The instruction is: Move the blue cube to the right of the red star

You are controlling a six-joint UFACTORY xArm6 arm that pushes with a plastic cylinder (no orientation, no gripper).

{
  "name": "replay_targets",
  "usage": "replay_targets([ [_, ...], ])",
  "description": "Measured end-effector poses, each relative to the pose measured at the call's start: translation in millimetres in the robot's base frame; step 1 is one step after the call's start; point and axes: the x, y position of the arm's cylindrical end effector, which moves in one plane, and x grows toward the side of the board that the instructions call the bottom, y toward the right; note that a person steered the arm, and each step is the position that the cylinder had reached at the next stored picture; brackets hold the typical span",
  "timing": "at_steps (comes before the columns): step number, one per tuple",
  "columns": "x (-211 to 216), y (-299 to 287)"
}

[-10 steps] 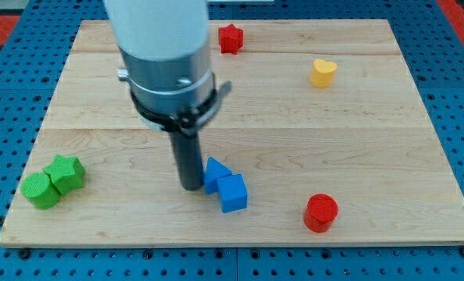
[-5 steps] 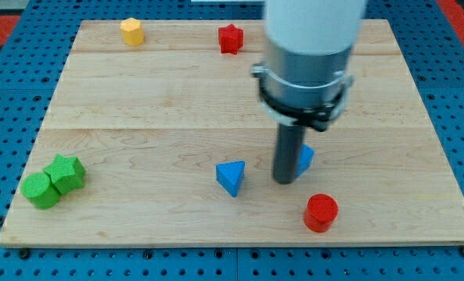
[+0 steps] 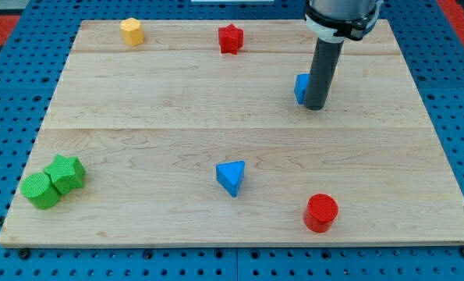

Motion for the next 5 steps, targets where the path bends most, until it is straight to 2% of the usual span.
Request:
replay_targets([
  [3,-61.4,-8.3],
  [5,-79.6,-18.4],
])
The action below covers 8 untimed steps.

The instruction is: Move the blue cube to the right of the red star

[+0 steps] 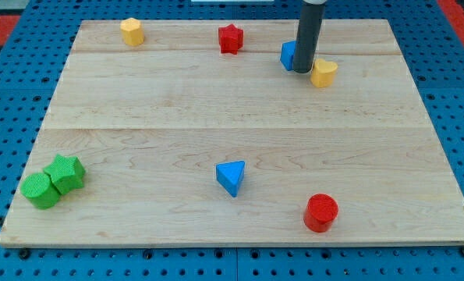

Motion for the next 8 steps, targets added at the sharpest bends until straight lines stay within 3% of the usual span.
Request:
replay_targets([
  [2,-15.8,-46.4],
  [3,-47.2,-17.1],
  [4,-39.5,-3.5],
  [5,-3.4,-2.4],
  [6,-18.8,33.1],
  [7,-63.4,45.9],
  [8,-66.7,67.0],
])
